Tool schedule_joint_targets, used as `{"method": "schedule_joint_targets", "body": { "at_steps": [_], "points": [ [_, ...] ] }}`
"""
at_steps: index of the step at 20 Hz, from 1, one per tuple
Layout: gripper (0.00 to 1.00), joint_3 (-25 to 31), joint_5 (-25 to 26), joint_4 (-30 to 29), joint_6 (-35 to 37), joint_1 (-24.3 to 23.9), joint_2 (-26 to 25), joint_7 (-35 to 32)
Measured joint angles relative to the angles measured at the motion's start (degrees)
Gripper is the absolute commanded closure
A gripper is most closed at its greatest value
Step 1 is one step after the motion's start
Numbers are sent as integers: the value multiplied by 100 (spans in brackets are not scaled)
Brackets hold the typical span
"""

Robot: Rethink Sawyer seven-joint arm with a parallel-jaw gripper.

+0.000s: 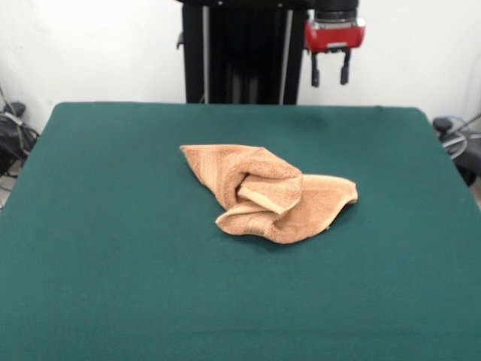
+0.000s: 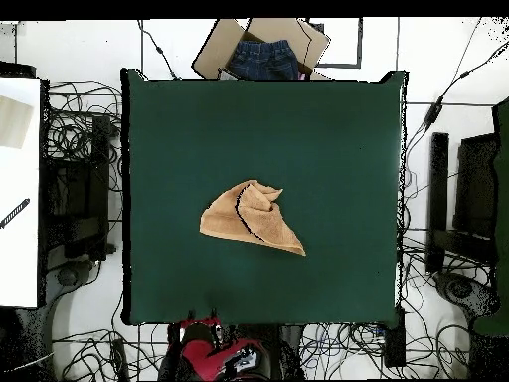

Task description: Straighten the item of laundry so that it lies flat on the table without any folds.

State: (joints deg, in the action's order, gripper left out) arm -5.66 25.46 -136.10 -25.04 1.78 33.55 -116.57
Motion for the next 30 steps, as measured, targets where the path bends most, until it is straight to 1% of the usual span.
{"method": "schedule_joint_targets", "body": {
  "at_steps": [6, 8, 12, 21, 30],
  "points": [
    [0, 4, -1, -15, 240, -215, 279, 0],
    [0, 7, -1, -16, 453, -333, 425, 0],
    [0, 8, 0, -15, 660, -415, 498, 1],
    [0, 11, 1, 49, 731, -435, 551, 1],
    [0, 16, 1, 118, 732, -345, 639, 1]
  ]
}}
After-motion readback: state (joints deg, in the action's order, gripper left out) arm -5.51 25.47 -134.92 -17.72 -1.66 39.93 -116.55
